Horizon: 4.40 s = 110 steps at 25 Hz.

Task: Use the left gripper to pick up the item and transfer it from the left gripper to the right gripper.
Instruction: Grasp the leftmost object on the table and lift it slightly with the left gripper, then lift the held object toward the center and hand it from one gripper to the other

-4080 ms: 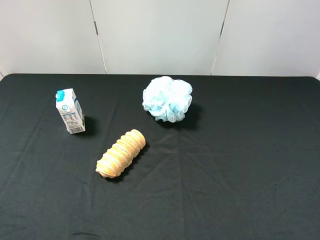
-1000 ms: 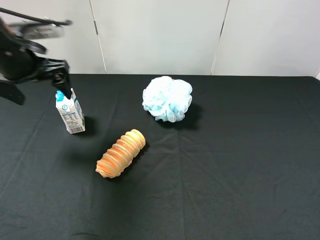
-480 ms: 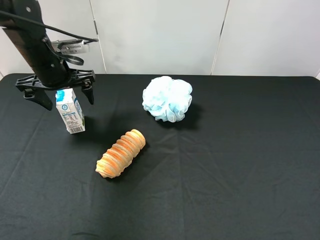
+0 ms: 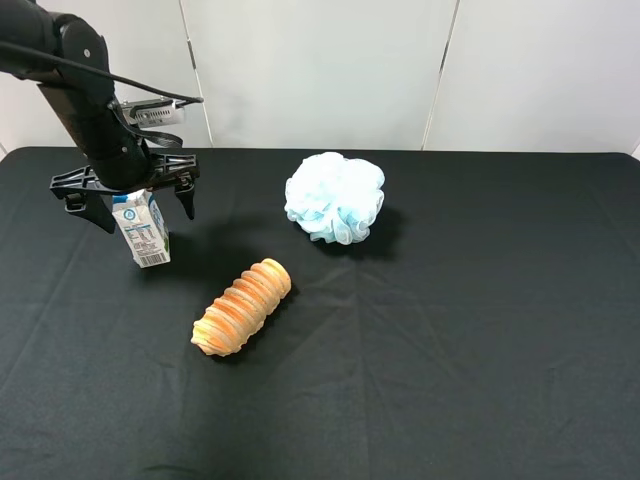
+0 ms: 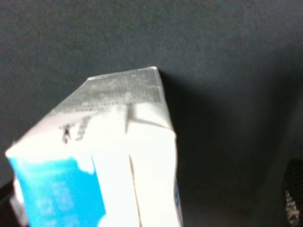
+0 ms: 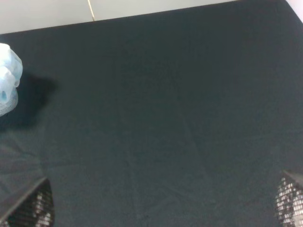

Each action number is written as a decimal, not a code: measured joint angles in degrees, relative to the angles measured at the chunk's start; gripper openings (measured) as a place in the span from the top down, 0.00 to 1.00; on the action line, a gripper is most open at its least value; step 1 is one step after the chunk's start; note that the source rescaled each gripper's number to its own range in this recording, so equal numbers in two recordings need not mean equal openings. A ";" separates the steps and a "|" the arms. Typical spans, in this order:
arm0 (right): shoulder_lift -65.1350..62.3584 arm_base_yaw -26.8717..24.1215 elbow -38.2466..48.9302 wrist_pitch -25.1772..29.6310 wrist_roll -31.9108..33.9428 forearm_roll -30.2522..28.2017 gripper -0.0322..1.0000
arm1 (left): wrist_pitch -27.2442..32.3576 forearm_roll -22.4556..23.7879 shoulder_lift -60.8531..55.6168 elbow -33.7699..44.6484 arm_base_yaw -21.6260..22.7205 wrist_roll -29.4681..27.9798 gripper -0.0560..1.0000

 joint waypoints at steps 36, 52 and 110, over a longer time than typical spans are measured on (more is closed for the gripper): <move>0.00 0.00 0.00 0.00 0.00 0.00 0.00 | -2.19 3.57 1.04 0.00 0.00 -5.51 0.95; 0.00 0.00 0.00 0.00 0.00 0.00 0.00 | 2.34 3.16 -6.23 0.00 0.00 -5.26 0.95; 6.56 0.00 -2.23 -0.07 -6.54 7.84 0.00 | 8.42 -41.98 -11.40 0.00 -19.20 52.27 0.95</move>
